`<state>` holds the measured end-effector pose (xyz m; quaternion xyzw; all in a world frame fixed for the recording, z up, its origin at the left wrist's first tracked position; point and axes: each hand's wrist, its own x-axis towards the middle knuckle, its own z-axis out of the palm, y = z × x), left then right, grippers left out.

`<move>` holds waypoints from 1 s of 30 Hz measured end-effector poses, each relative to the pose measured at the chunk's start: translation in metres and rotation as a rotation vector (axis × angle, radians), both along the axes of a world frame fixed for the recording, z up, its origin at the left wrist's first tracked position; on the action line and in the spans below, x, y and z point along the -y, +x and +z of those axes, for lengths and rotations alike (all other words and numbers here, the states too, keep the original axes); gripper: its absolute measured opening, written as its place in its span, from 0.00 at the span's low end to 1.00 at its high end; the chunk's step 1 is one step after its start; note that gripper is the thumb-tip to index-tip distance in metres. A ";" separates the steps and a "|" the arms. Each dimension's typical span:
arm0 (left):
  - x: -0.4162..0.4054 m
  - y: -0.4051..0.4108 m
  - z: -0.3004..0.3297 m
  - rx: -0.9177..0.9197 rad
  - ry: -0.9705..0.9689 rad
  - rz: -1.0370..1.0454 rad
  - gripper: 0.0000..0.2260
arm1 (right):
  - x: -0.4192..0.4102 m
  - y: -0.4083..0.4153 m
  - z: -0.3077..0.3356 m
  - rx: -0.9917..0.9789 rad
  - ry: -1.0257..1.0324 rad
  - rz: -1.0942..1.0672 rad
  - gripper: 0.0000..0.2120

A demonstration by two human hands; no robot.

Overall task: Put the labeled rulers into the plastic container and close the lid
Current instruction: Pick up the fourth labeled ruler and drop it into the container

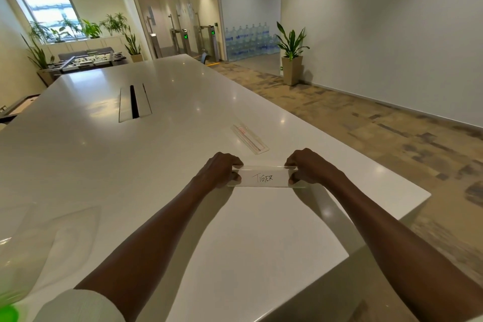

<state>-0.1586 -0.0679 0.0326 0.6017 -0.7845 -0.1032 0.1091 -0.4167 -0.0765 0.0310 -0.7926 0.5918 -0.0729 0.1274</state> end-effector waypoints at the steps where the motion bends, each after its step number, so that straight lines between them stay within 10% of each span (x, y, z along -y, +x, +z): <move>1: 0.001 0.000 0.001 0.010 0.000 -0.009 0.21 | 0.000 0.000 0.000 0.001 0.001 -0.003 0.21; 30: -0.015 0.076 0.045 -0.069 -0.031 0.009 0.18 | -0.010 0.054 0.048 0.062 -0.048 0.016 0.20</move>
